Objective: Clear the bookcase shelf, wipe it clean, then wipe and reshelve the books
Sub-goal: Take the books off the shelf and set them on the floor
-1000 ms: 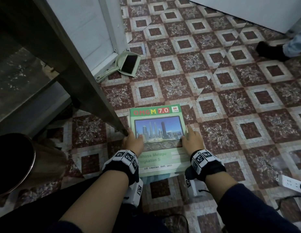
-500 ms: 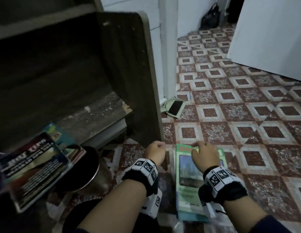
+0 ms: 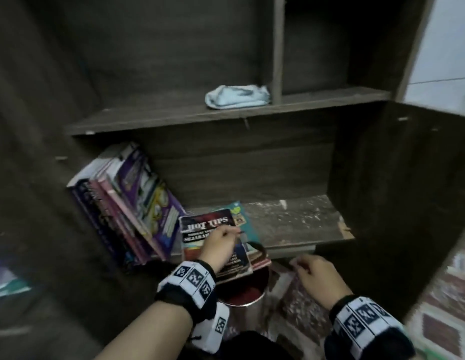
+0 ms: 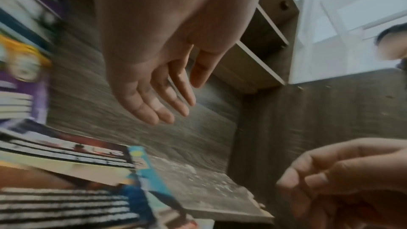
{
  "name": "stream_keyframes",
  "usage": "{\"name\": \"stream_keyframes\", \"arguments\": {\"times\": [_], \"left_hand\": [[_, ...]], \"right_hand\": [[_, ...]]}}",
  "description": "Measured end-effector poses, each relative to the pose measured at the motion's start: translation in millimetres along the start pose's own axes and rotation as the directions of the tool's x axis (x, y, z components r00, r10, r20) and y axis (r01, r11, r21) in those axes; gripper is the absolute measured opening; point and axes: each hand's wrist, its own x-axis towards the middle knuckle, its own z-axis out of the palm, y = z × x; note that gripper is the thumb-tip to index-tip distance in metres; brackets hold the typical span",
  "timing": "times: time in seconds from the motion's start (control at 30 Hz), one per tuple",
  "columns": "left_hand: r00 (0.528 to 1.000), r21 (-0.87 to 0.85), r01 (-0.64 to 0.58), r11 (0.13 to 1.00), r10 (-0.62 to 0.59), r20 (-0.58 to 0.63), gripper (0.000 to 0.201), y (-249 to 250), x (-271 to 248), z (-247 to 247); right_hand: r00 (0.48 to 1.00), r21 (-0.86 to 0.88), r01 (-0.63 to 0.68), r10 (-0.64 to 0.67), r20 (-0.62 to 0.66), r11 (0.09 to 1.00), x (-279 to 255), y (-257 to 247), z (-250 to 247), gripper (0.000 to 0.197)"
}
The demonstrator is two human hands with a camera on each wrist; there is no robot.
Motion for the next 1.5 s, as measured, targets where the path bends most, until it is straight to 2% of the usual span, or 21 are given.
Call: {"name": "stream_keyframes", "arguments": {"times": [0.17,0.3,0.37,0.47,0.53,0.57,0.7,0.8,0.9,0.97,1.0,1.1,1.23,1.37,1.5], "left_hand": [[0.977,-0.031,0.033,0.999,-0.038,-0.211,0.017,-30.3,11.8,-80.2],[0.942,-0.097,0.16,0.982,-0.182,-0.283,0.015,-61.5,27.7,-106.2],[0.921,-0.149,0.221,0.964,-0.257,-0.292,0.03,-75.8,34.5,-106.1],[0.898,-0.17,0.244,0.955,-0.288,-0.332,0.026,-93.9,45.2,-94.9],[0.865,-0.159,0.28,0.947,-0.321,-0.386,0.03,-103.8,51.9,-81.6],[0.858,-0.159,0.307,0.938,-0.345,-0.381,0.029,-105.6,52.7,-73.3],[0.823,-0.195,0.463,0.865,-0.501,-0.269,0.063,-112.6,60.6,-40.9],[0.859,-0.175,0.446,0.878,-0.475,-0.192,0.054,-107.4,64.7,-30.6],[0.888,-0.038,0.441,0.897,-0.442,-0.131,0.067,-102.6,70.7,-20.4],[0.895,0.047,0.43,0.902,-0.418,-0.156,0.069,-103.5,72.5,-19.8],[0.896,0.064,0.418,0.906,-0.4,-0.19,0.063,-104.3,72.7,-21.9],[0.912,0.086,0.349,0.933,-0.317,-0.262,0.05,-113.8,73.8,-31.5],[0.952,0.106,0.256,0.961,-0.232,-0.2,0.055,-120.1,75.2,-41.2],[0.972,0.117,0.194,0.974,-0.174,-0.158,0.055,-129.1,76.9,-37.3],[0.973,-0.02,0.131,0.991,-0.132,-0.19,0.051,-143.2,79.1,-33.2]], "right_hand": [[0.996,-0.052,0.032,-0.027,0.087,0.998,59.5,-47.1,29.9,0.022],[0.992,-0.088,-0.008,0.019,0.127,0.996,101.2,-64.8,54.4,0.021],[0.99,-0.087,-0.045,0.056,0.13,0.995,117.1,-66.1,66.5,0.018],[0.988,-0.068,-0.114,0.12,0.097,0.991,139.4,-56.3,83.0,0.028],[0.981,-0.072,-0.171,0.176,0.077,0.983,150.3,-47.1,90.9,0.034],[0.977,-0.078,-0.198,0.203,0.068,0.977,153.3,-43.5,93.0,0.036],[0.961,-0.148,-0.258,0.269,0.064,0.955,159.4,-35.6,102.3,0.037],[0.954,-0.136,-0.265,0.279,0.105,0.955,156.5,-42.8,108.5,0.043],[0.945,-0.084,-0.283,0.293,0.145,0.955,156.1,-44.6,109.6,0.051],[0.943,-0.016,-0.296,0.295,0.156,0.955,154.6,-45.1,107.3,0.051],[0.941,0.012,-0.302,0.297,0.161,0.953,152.6,-45.9,105.0,0.047],[0.937,0.159,-0.331,0.304,0.175,0.93,150.8,-48.7,98.8,0.019],[0.931,0.304,-0.361,0.323,0.169,0.882,155.0,-46.4,100.3,0.032],[0.955,0.377,-0.286,0.23,0.187,0.881,164.0,-39.4,114.9,0.057],[0.966,0.346,-0.209,0.138,0.22,0.915,175.6,-17.7,132.0,0.047]]}}
